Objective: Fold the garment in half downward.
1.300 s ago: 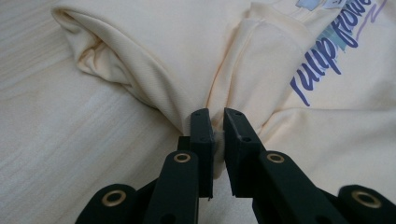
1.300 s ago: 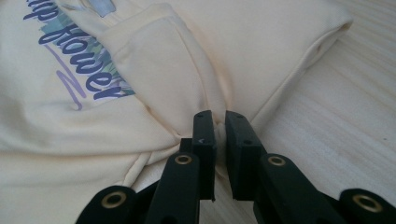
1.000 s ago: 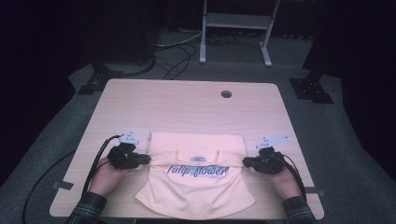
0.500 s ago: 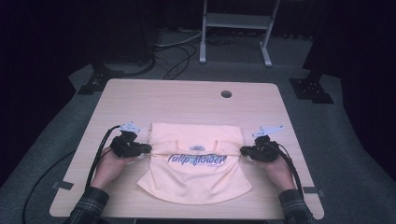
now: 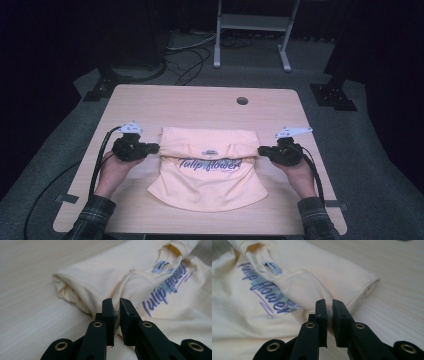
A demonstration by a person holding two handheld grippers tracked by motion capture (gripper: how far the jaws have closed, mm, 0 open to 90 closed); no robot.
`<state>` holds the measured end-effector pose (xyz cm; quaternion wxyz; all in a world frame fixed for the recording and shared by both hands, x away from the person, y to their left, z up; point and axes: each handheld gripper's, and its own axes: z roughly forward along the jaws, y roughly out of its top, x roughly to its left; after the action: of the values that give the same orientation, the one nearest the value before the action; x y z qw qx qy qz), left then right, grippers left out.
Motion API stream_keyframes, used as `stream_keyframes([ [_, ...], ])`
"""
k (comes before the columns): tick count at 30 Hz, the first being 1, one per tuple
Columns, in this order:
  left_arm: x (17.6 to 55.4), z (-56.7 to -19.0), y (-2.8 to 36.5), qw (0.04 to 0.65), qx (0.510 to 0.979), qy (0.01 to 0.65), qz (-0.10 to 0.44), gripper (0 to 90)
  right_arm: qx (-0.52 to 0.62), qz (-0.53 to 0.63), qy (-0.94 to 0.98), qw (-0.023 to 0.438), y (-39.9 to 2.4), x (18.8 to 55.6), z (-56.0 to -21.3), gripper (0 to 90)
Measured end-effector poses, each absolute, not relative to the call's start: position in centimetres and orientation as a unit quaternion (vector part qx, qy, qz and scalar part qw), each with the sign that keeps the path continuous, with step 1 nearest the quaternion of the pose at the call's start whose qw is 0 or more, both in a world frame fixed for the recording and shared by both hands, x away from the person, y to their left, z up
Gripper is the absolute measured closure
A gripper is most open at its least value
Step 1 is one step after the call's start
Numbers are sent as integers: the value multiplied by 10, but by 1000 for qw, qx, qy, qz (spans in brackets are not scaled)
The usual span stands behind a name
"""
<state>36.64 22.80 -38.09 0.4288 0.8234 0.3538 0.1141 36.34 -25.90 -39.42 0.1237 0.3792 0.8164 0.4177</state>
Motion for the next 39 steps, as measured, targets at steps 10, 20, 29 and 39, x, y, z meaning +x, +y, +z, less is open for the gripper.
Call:
stream_keyframes([
  [10, 333, -343, 234, 479, 808, 317, 126, 831, 349, 458, 806, 135, -265, 333, -357, 833],
  [20, 298, -349, 239, 477, 813, 311, 118, 831, 329, 460, 815, 126, -265, 298, -354, 833],
  [29, 289, -385, 238, 448, 829, 326, 81, 830, 340, 424, 834, 93, -262, 283, -388, 832],
  [39, 290, -405, 237, 403, 851, 331, 57, 823, 345, 381, 855, 73, -259, 283, -415, 831],
])
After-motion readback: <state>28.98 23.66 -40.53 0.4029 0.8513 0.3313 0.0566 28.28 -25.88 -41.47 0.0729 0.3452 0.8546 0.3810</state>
